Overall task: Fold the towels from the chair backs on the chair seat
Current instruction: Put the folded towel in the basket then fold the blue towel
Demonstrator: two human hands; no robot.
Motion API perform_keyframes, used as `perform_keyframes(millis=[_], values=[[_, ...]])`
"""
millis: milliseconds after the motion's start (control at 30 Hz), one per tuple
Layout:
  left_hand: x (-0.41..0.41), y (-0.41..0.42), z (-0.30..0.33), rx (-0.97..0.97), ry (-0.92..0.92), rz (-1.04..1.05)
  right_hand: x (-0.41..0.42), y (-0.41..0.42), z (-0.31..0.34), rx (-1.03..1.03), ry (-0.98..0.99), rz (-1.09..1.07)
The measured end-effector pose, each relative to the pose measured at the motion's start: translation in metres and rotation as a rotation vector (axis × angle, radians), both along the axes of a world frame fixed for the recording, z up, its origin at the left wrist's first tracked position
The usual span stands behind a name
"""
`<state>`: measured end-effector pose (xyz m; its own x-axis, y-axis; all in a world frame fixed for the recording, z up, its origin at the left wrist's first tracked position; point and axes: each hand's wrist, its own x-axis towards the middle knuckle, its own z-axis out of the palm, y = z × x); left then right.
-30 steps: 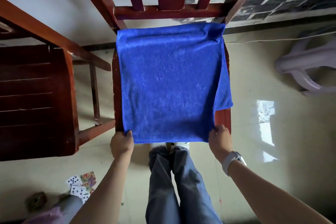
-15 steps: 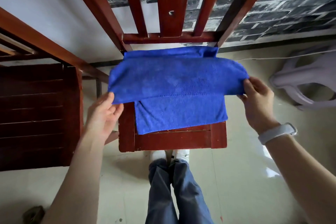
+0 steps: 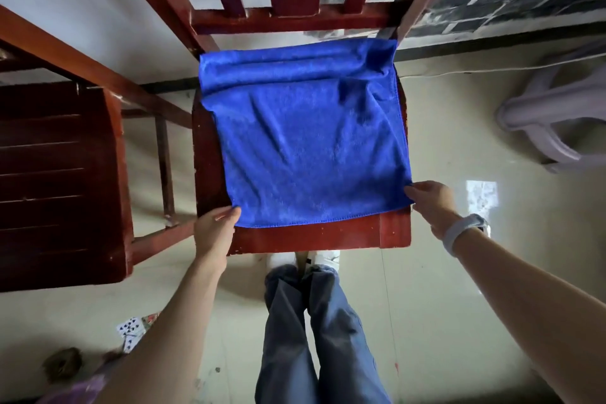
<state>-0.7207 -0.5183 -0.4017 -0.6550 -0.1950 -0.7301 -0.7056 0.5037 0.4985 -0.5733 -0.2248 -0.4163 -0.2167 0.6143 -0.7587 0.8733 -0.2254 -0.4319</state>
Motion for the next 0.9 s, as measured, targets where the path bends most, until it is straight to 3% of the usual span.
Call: perform_keyframes(millis=[200, 333, 567, 767, 900], values=[[-0.005, 0.01, 0.001, -0.017, -0.013, -0.153, -0.004, -0.007, 0.009, 0.193, -0.022, 0.142], [-0.007, 0.008, -0.002, -0.094, -0.004, -0.326, -0.005, -0.007, 0.014, 0.108, -0.001, 0.104], [-0.021, 0.003, 0.021, 0.068, 0.147, 0.157, -0.011, 0.007, 0.032, 0.171, 0.079, -0.067], [-0.023, -0.008, 0.029, 0.09, 0.045, 0.26, -0.012, 0.005, 0.038, 0.117, 0.035, -0.122], [-0.028, -0.006, 0.047, 0.118, 0.135, 0.228, -0.013, 0.005, 0.054, -0.101, 0.195, -0.343]])
